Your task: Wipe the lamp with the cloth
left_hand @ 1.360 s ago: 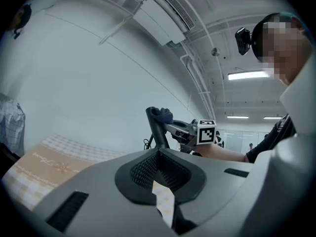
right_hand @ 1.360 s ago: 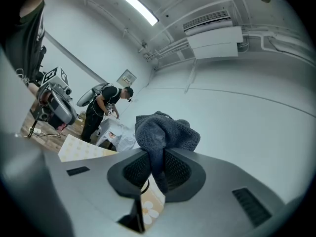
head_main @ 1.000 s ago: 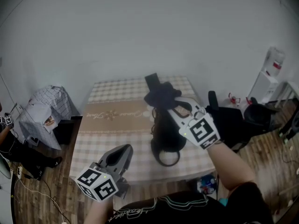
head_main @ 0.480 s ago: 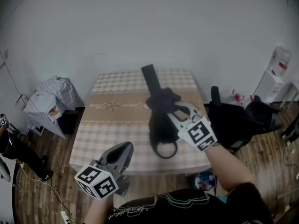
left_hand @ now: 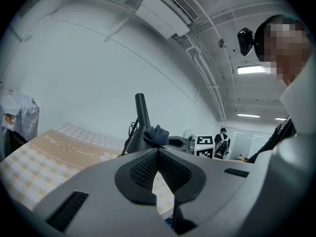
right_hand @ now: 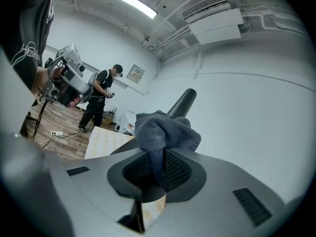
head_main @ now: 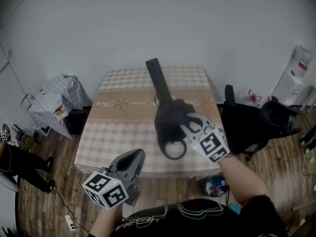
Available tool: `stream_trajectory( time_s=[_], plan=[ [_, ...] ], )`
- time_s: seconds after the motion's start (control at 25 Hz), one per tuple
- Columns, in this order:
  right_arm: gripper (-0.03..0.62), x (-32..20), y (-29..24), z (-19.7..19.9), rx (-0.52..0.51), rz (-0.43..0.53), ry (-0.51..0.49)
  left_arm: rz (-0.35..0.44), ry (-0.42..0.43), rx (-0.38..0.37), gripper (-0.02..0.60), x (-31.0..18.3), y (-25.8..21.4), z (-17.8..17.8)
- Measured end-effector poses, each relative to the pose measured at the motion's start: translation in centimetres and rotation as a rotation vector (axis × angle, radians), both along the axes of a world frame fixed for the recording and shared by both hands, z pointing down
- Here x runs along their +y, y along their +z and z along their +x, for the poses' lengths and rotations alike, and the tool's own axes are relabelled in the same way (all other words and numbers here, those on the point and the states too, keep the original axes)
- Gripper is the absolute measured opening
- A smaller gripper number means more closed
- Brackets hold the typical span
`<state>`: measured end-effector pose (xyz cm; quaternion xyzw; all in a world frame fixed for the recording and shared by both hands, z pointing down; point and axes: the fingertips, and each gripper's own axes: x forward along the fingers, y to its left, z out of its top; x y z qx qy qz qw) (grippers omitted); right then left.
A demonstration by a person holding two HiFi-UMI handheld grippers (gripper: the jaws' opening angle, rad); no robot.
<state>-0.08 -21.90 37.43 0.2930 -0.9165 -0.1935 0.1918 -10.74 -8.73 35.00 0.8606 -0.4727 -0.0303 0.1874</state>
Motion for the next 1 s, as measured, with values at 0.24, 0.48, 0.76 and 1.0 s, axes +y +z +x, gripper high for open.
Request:
stream_trajectory(
  time_s=[0.24, 0.48, 0.76, 1.0],
  plan=[
    [0.057, 1.3, 2.8, 1.4, -0.002, -0.056, 0.012, -0.027, -0.006, -0.005, 0.000, 1.2, 1.1, 1.2],
    [0.057, 2.3, 4.6, 2.5, 0.004, -0.073, 0.004, -0.054, -0.012, -0.010, 0.000, 2.1, 2.2, 2.4],
    [0.057, 5.0, 7.2, 3.7, -0.002, -0.176, -0.029, -0.082, -0.028, -0.023, 0.000, 3.1, 3.3, 4.0],
    [0.057, 8.4, 7.5, 4.7, -0.192, -0.335, -0.090, -0.089, -0.029, -0.033, 0.000, 4.1, 4.1, 6.0]
  ],
)
